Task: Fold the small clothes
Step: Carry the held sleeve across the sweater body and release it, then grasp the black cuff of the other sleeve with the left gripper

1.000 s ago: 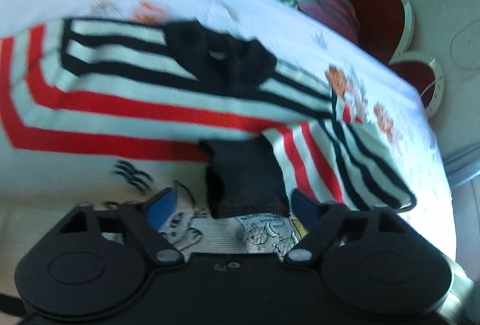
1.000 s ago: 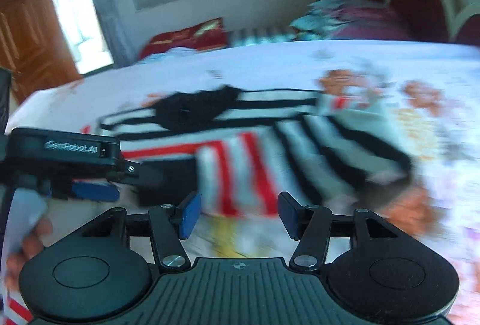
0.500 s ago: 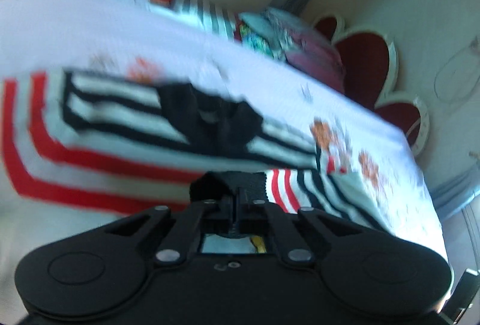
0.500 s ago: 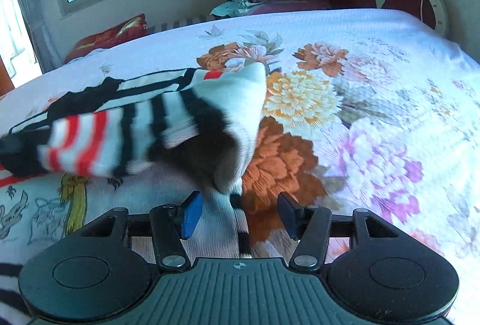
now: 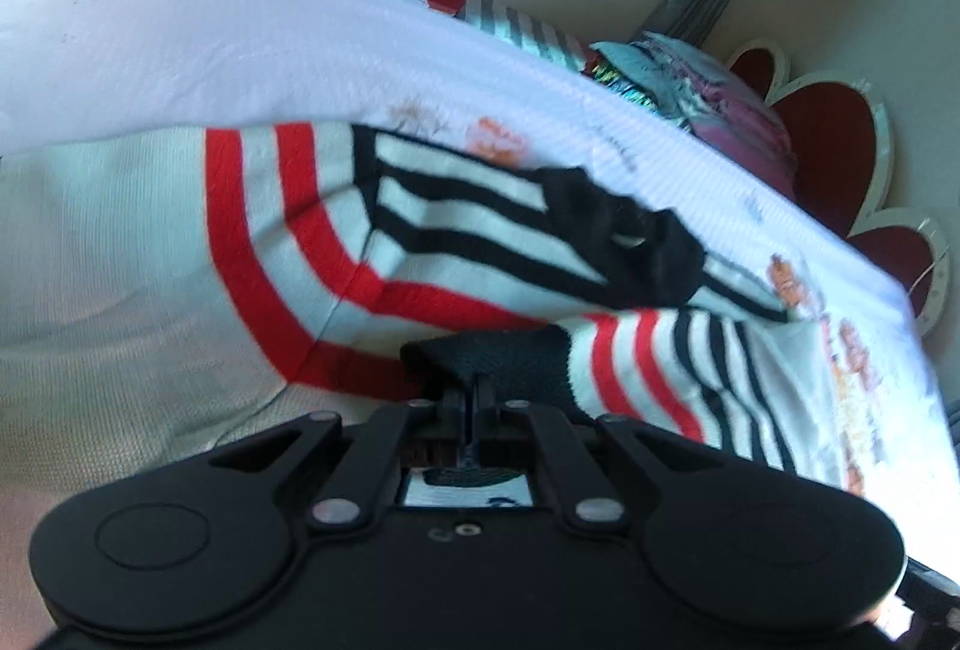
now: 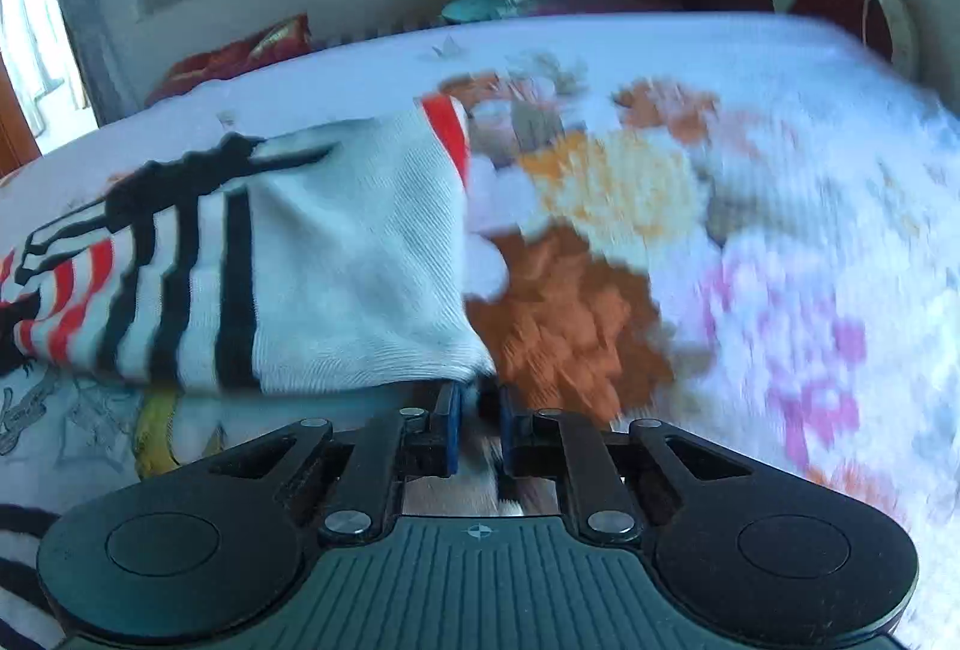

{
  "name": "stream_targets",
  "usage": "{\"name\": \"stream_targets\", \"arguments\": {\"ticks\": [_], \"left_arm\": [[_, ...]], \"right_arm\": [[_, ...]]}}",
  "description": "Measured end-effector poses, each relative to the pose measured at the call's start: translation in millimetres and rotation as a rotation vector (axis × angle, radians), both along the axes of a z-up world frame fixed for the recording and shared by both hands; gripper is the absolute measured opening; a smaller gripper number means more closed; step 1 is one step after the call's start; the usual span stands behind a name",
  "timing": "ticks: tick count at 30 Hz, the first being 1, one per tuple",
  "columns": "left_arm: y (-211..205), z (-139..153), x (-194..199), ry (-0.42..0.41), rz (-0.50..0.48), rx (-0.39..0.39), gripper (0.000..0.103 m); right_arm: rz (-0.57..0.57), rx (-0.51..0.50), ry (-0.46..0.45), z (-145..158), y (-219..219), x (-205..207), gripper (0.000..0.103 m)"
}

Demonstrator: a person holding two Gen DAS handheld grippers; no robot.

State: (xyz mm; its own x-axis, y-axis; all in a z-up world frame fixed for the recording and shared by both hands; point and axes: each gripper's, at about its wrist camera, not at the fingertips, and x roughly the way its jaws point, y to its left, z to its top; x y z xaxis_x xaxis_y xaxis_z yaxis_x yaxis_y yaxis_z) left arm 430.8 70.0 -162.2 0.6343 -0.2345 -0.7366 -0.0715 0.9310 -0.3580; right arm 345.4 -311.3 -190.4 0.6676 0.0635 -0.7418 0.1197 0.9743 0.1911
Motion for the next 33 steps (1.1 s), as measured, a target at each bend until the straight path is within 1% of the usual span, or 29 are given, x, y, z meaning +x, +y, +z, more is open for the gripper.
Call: {"name": "stream_targets", "arguments": {"ticks": [3,4,5,6,7,8,9,10,11,12,15,18,21,23,24,25,26,27,29,30,31,33], "left_arm": [[-4.9,-0.1,2.1,0.0,-0.028,0.053,0.001],[-4.0,-2.5,-2.2,0.003,-0.041,0.068,0.005],[-2.3,-0.2,-6.1,-0.005,-0.033,0.076,0.01],[-1.6,2.9,-9.0,-0.016,-0.016,0.08,0.022],[-0.4,6.3,-12.6,-0.031,0.005,0.08,0.031],[1.5,12.5,-17.9,-0.053,0.021,0.075,0.037],[3.0,17.8,-21.4,-0.073,0.035,0.077,0.051],[3.0,21.7,-23.5,-0.088,0.043,0.081,0.057],[2.6,26.4,-23.7,-0.102,0.039,0.082,0.057],[-0.1,30.4,-22.8,-0.112,0.019,0.08,0.057],[-12.9,35.6,-15.5,-0.124,-0.039,0.072,0.057],[-31.4,29.5,-2.0,-0.109,-0.084,0.07,0.059],[-49.5,14.3,9.6,-0.087,-0.115,0.123,0.059],[-53.7,-0.7,12.6,-0.047,-0.118,0.153,0.057],[-53.4,-7.7,15.3,-0.024,-0.118,0.157,0.055],[-52.7,-14.4,16.5,-0.02,-0.122,0.165,0.055],[-52.6,-16.5,15.3,-0.038,-0.124,0.181,0.055],[-54.3,-17.7,15.0,-0.041,-0.128,0.195,0.055],[-56.4,-17.2,15.4,-0.037,-0.129,0.207,0.055],[-55.6,-17.3,15.6,-0.035,-0.126,0.201,0.055],[-54.4,-16.7,15.5,-0.035,-0.123,0.192,0.055],[-51.9,-13.2,13.5,-0.035,-0.113,0.173,0.056]], "right_arm": [[0.018,0.012,0.004,7.6,-7.3,-5.7,0.013],[0.018,0.028,-0.001,11.9,-11.4,-9.3,0.013],[0.011,0.041,-0.012,17.1,-15.8,-12.7,0.013],[0.006,0.056,-0.029,22.3,-19.8,-15.2,0.013],[0.004,0.069,-0.045,27.2,-23.1,-14.9,0.014],[0.001,0.08,-0.056,31.4,-26.6,-11.5,0.016],[-0.006,0.091,-0.067,35.3,-29.4,-5.4,0.022],[-0.014,0.098,-0.078,37.7,-32.3,2.2,0.027],[-0.018,0.103,-0.081,38.5,-34.2,11.8,0.039],[-0.019,0.108,-0.081,38.8,-35.5,22.4,0.047],[-0.01,0.142,-0.062,31.5,-36.4,59.6,0.047],[-0.02,0.179,-0.031,20.9,-35.7,97.4,0.047],[-0.04,0.222,-0.011,12.7,-37.1,128.9,0.047],[-0.066,0.246,0.008,8.2,-39.3,146.0,0.047],[-0.069,0.249,0.016,6.4,-39.7,153.4,0.041],[-0.065,0.243,0.018,5.4,-38.9,158.4,0.031],[-0.055,0.234,0.023,5.4,-36.9,162.0,0.014],[-0.049,0.193,0.022,5.2,-33.8,163.9,0.013],[-0.045,0.057,0.011,0.3,-28.0,164.4,0.013],[-0.065,0.047,0.002,-2.4,-32.1,163.8,0.013],[-0.076,0.067,0.003,-2.9,-36.0,163.5,0.013],[-0.057,0.035,0.002,1.4,-31.4,160.8,0.013]]}}
